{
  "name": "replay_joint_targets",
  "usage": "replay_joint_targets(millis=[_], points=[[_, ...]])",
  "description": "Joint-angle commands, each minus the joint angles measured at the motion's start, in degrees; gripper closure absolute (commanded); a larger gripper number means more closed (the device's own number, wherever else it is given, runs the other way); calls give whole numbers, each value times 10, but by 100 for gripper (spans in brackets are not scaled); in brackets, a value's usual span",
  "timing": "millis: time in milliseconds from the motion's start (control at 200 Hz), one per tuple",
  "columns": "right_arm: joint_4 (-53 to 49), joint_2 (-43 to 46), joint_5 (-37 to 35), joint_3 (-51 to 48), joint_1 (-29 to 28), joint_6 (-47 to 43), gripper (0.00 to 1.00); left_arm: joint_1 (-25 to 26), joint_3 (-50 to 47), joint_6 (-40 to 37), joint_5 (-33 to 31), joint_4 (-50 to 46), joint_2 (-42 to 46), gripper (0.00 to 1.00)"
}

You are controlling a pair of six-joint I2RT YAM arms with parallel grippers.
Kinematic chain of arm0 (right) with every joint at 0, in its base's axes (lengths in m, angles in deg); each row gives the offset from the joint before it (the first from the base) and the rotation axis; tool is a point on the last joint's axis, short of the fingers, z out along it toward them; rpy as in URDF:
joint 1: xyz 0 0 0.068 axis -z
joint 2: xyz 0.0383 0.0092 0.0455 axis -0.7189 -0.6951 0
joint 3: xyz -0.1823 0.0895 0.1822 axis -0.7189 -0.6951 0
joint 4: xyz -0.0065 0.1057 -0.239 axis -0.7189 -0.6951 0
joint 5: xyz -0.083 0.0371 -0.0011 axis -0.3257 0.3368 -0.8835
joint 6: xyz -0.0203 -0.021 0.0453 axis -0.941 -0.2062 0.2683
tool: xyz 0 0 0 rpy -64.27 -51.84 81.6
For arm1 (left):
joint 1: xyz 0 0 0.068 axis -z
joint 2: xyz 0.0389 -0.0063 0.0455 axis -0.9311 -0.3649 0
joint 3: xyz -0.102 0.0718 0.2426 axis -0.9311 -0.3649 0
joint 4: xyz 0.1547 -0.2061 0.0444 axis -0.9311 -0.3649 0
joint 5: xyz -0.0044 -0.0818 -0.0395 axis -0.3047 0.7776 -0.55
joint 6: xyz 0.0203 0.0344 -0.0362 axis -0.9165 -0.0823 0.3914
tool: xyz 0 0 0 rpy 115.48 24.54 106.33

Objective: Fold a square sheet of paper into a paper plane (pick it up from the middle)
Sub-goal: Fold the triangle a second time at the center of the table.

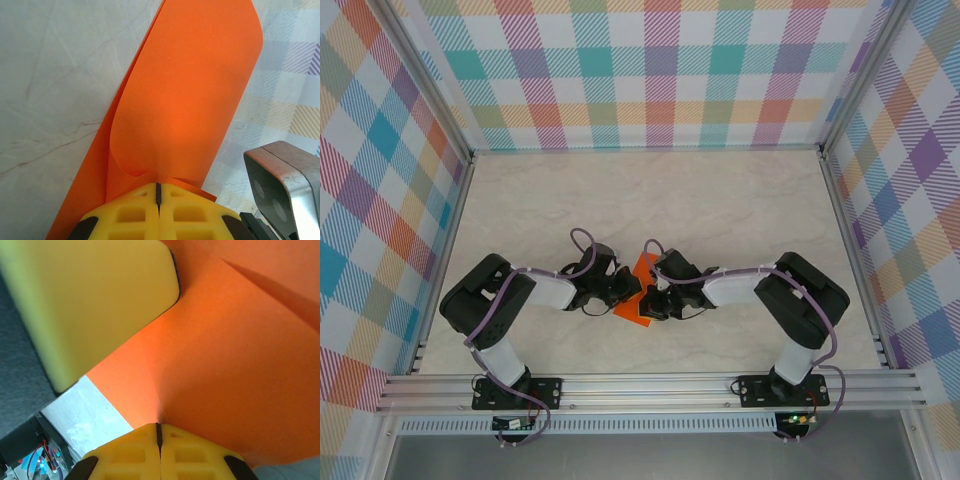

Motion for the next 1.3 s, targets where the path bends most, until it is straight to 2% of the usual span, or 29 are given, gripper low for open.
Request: replay_joint_targets(millis=[0, 690, 1295], points=[[-109, -17, -21, -17, 7, -28, 95, -19, 9, -18, -41, -60, -1, 100], [-166, -39, 5, 21, 19, -101, 96, -65, 52, -41, -31, -83, -35, 100], [-174, -49, 16, 29, 29, -118, 94, -110, 91, -74, 0, -126, -28, 100]])
